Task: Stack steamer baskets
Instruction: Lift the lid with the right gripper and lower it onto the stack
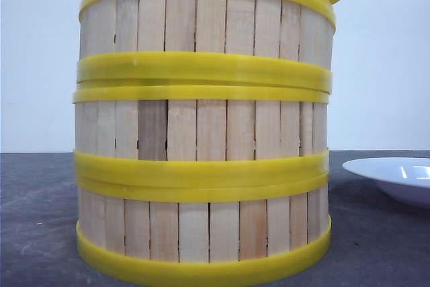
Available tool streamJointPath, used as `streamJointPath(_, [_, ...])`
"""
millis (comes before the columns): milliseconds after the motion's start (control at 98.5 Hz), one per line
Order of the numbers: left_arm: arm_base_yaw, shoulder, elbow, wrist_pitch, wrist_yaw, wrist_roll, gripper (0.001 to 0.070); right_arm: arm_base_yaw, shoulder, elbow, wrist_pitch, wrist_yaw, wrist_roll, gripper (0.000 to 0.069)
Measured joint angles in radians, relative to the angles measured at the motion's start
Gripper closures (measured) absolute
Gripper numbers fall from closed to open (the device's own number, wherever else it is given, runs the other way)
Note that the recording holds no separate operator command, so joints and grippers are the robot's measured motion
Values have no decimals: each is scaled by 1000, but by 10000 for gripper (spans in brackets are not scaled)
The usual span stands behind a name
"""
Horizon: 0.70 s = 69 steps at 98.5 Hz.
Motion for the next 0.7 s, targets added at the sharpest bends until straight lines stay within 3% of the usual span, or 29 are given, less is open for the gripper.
streamJointPath(315, [0, 0, 0, -1, 0, 0, 389, 39, 43, 0, -6, 75, -13, 636])
streamJointPath(701, [0, 0, 0, -1, 0, 0, 389, 82, 69, 0, -6, 75, -19, 636])
